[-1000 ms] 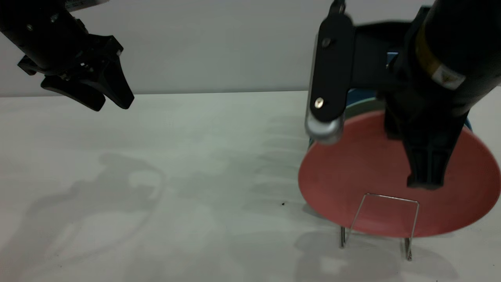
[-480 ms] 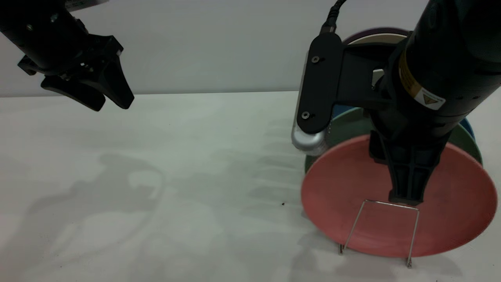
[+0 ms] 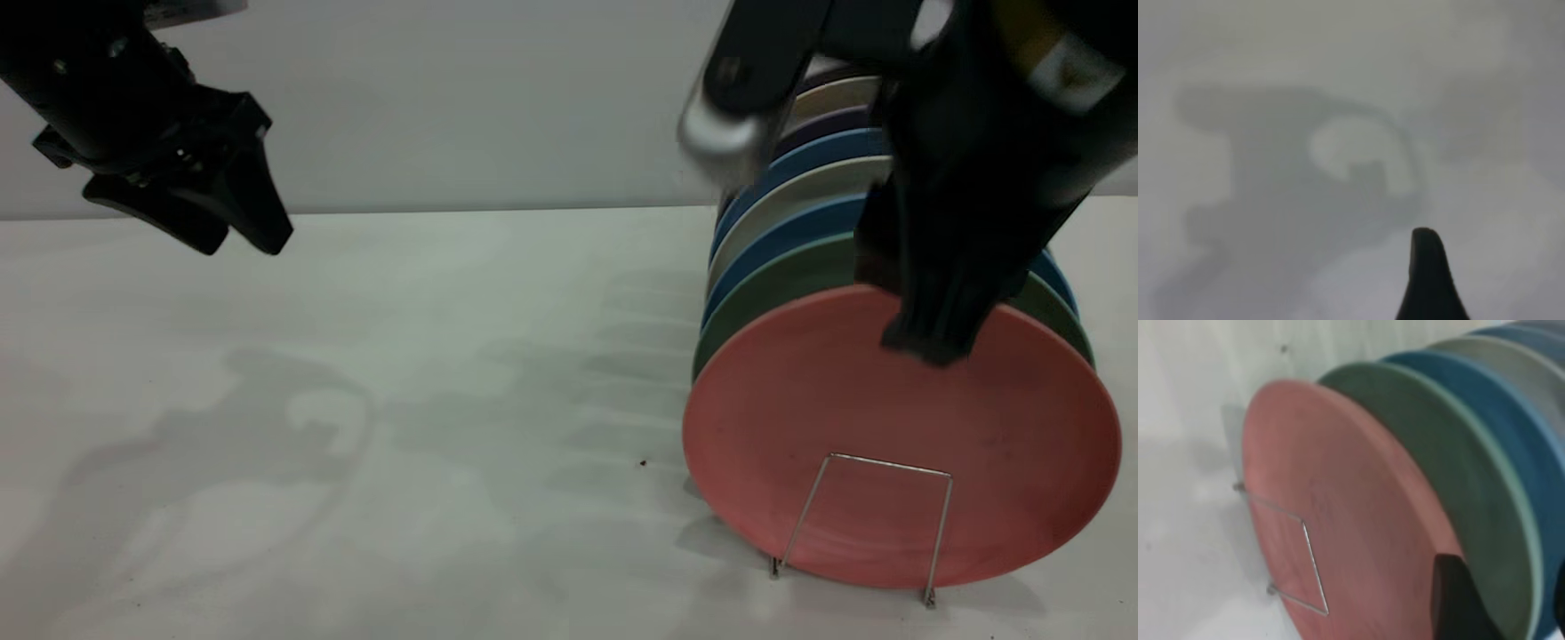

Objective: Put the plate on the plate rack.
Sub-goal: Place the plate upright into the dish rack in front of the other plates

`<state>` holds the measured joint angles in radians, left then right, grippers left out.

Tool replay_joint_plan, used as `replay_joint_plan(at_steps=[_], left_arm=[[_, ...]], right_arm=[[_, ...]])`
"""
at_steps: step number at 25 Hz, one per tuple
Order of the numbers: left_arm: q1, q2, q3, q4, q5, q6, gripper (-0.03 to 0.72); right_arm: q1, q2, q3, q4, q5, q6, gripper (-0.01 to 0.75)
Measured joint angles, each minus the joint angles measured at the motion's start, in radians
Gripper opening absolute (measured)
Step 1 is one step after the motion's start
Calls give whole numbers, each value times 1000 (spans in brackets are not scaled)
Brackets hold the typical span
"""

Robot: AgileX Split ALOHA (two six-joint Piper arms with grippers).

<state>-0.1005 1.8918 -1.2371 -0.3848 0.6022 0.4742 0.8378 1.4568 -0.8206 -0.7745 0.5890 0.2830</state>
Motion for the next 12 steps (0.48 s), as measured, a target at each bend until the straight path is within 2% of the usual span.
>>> replay_joint_plan(at_steps=[4,12], left_arm=[[0,-12,0,73,8,0,530],[13,-120,0,119,72,-2,530]], right_arm=[[0,-47,0,71,5,2,367],[-3,-88,0,200,12,31,364]])
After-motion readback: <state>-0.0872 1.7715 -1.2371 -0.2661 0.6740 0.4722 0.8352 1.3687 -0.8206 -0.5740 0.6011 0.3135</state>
